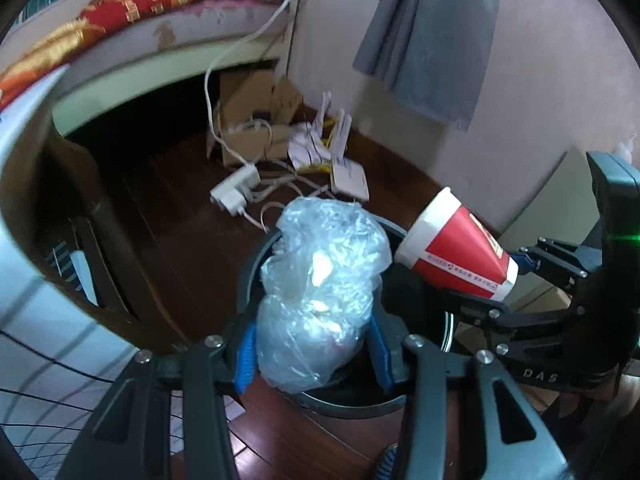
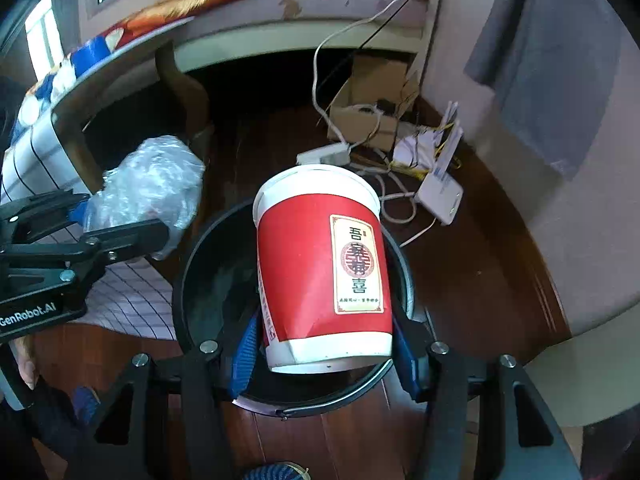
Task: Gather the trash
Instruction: 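Carry plastic bag and red cup over the bin and open both tools, then move both tools back toward the table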
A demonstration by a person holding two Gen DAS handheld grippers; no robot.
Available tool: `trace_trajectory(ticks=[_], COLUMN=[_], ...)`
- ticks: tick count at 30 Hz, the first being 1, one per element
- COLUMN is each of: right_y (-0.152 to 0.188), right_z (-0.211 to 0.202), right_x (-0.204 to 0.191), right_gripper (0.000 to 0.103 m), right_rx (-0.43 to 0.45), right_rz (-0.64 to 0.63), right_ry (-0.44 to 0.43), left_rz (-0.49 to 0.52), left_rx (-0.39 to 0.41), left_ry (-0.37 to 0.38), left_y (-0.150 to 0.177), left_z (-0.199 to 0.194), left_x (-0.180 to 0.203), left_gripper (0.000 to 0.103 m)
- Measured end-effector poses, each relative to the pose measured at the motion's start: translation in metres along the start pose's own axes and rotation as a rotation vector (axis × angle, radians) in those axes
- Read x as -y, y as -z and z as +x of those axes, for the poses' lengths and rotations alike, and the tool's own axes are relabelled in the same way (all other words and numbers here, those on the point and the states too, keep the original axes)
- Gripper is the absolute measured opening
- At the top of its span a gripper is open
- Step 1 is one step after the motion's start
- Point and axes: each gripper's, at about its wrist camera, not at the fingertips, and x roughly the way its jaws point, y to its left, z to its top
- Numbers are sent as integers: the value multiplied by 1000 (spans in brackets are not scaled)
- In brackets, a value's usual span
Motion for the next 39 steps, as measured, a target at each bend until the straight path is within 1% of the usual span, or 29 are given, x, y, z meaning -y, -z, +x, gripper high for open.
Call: trace_trajectory(ticks=[2,3,4,5,6,7,9,12,14,22,25,28,32,35,39], right_y=[1,2,2,3,7,11,16,14,12,5,1,-4,-12,-20,-35], right_z=[11,16,24,36,44,48,52,48,43,15,1,-16,-42,-65,-89], right_x=[-1,-1,-3,-6,-5,-4,0,4,7,3,-3,-8,-18,-26,-39], right_gripper=[61,62,75,99,102,102,102,103,103,103,103,103,103,103,103], right_rx=[-21,-33,-53,-86,-104,-115,-141,-122,-106,-60,-39,-11,42,98,167], right_rz=[-11,-19,-43,-76,-93,-97,-92,-93,-70,-22,-17,-10,1,8,25], right_ry=[-10,-18,-10,42,91,95,98,114,120,124,124,126,118,135,109], left_rz=[-6,-15,-28,-54,-77,-90,-107,-101,-88,-84,-81,-80,-91,-109,-148], left_rx=[-25,-38,-50,-50,-35,-29,-25,-15,-4,47,58,70,108,154,214], left_ry=[11,31,40,27,19,15,-43,-104,-130,-156,-162,-185,-194,-209,-250], left_y=[1,2,3,5,6,5,8,12,13,12,12,11,7,7,8], left_z=[9,15,18,21,20,19,15,9,6,-16,-28,-47,-69,-94,-127], left_x=[-2,-1,-2,-4,-8,-12,-18,-23,-26,-26,-26,-25,-27,-32,-48], left_gripper=[49,52,66,84,91,97,98,100,102,102,102,102,102,103,103])
